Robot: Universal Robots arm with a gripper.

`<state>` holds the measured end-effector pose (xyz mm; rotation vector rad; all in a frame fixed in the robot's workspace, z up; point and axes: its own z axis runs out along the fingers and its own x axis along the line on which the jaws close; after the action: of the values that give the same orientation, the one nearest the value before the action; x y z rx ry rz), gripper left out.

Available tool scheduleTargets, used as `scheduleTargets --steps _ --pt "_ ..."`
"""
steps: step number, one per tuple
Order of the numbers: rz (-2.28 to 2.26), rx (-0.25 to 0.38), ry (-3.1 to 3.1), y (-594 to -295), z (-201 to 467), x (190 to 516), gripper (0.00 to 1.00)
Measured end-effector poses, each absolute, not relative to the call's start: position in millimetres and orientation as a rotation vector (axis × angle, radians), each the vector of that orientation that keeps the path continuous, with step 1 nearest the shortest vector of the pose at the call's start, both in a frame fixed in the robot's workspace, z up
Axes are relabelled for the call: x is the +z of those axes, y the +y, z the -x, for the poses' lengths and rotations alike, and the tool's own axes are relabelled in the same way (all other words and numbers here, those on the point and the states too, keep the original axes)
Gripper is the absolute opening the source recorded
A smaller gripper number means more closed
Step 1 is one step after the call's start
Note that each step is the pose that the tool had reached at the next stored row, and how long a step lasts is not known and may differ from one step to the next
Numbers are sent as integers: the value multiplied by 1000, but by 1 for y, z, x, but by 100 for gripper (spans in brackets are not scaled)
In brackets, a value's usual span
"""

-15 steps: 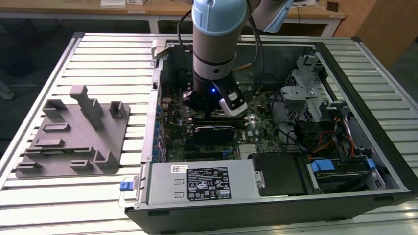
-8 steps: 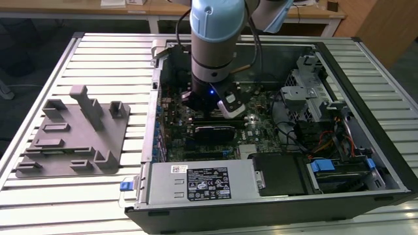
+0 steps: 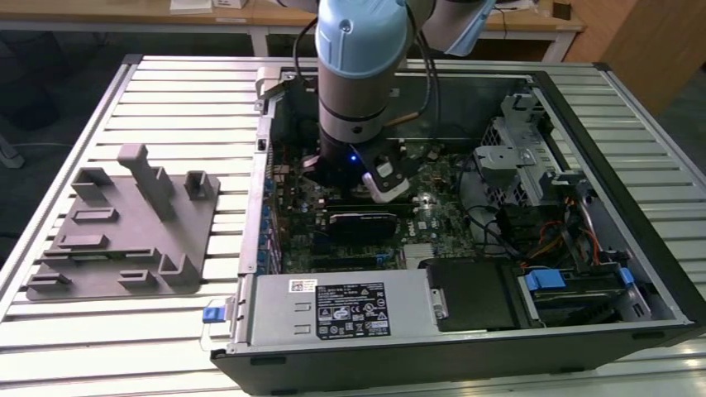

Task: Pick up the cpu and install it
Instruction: 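Install the second cpu locking lever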

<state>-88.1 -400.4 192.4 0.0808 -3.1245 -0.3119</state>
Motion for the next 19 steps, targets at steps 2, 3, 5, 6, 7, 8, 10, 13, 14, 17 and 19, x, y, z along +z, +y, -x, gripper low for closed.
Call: scheduleTargets --steps 2,3,5,6,7,8,10,13,14,17,19 --pt "-81 -315 -3124 -400 89 192 11" --pt "-81 -315 -3124 -400 89 192 11" --pt "-81 -315 -3124 -400 89 192 11" --pt "-81 -315 -3124 -400 89 192 11" --pt "-81 -315 -3124 -400 89 192 11" --pt "-81 -315 -3124 -400 89 192 11" --pt "-81 -315 -3124 -400 89 192 11" --pt "-81 -312 -3124 -400 89 193 11" --pt "-81 -310 -3125 -400 89 193 11" --pt "-81 -308 -3125 -400 89 195 11" --pt "-81 -305 -3125 -400 89 198 11"
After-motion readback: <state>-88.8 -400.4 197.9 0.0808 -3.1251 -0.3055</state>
